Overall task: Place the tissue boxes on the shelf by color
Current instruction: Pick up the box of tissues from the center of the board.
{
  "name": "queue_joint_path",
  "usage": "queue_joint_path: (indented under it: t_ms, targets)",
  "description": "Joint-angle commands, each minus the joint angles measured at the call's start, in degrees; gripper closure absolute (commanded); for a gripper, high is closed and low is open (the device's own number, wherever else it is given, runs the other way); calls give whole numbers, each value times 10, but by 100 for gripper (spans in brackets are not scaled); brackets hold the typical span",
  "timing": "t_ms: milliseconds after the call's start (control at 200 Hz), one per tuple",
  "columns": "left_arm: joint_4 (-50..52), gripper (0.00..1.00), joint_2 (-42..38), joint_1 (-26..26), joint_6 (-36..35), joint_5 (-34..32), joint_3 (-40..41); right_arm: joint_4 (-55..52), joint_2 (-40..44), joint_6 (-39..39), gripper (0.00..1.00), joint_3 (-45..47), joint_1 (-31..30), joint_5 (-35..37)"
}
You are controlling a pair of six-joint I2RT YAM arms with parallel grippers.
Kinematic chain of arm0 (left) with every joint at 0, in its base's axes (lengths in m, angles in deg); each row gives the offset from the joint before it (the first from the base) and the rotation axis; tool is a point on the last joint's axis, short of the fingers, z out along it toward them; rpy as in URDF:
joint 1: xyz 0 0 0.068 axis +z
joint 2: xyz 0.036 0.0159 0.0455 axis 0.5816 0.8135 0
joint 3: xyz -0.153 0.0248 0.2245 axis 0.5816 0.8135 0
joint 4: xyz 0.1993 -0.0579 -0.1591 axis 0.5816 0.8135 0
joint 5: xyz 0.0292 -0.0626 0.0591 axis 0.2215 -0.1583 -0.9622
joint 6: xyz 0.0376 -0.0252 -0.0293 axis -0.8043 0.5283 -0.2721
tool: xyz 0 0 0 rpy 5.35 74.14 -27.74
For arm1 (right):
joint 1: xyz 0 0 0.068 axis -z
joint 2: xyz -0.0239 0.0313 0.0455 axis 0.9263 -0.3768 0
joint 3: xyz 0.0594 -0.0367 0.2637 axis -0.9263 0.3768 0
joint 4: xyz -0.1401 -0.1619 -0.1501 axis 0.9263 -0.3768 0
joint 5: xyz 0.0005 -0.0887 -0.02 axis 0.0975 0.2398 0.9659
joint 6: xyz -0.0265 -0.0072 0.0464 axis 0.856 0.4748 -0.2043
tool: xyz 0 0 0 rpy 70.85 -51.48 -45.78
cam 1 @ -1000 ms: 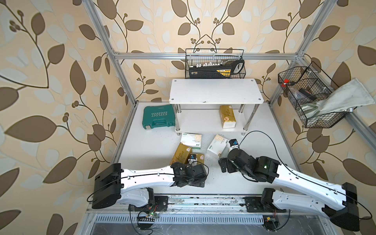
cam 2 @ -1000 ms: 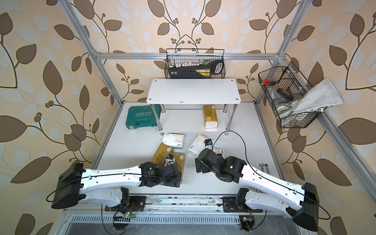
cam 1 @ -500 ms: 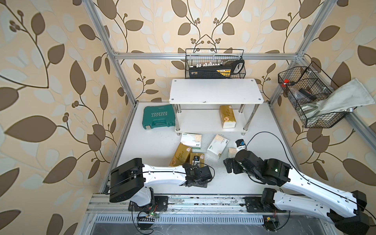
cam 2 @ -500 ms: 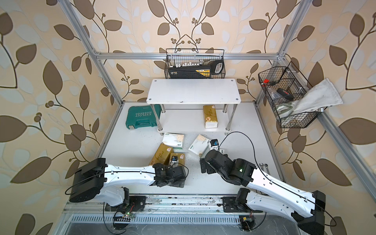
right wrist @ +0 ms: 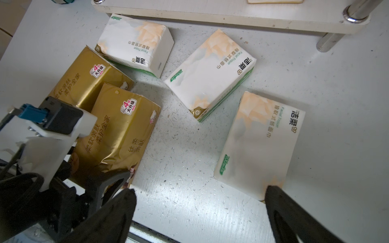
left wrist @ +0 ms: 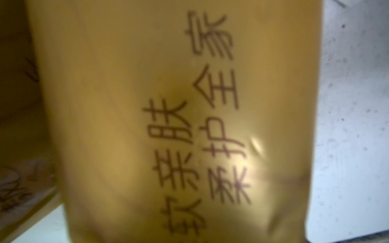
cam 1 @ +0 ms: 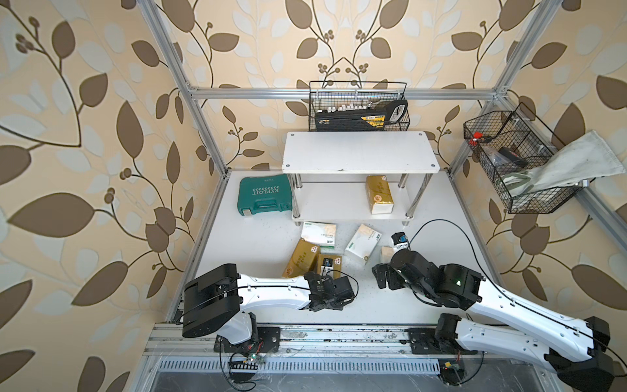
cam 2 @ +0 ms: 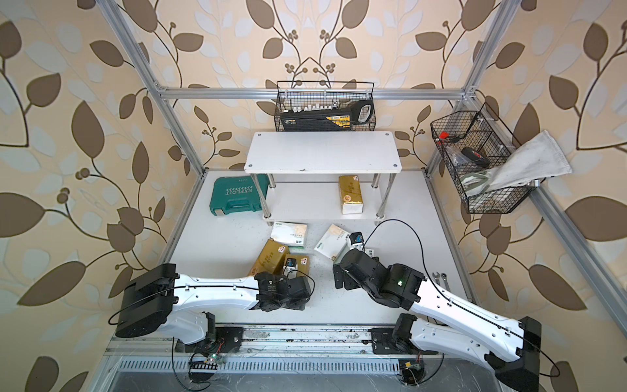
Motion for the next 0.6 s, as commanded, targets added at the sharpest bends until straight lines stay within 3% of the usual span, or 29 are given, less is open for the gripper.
queue_joint_path:
  t_ms: [0, 75, 410, 595]
  targets:
    - [9, 36, -18, -9, -5, -2, 0, 0, 14, 2, 1, 5, 4, -3]
    - [28, 39, -32, -13, -2, -2, -7, 1, 19, 2, 1, 2, 4, -5]
    - [190, 37, -77, -71, 26, -52, -128, 12, 66, -15, 1, -27, 15, 5]
    - [218, 38, -73, -61, 11, -131, -182, 38, 85, -13, 1, -51, 21, 20]
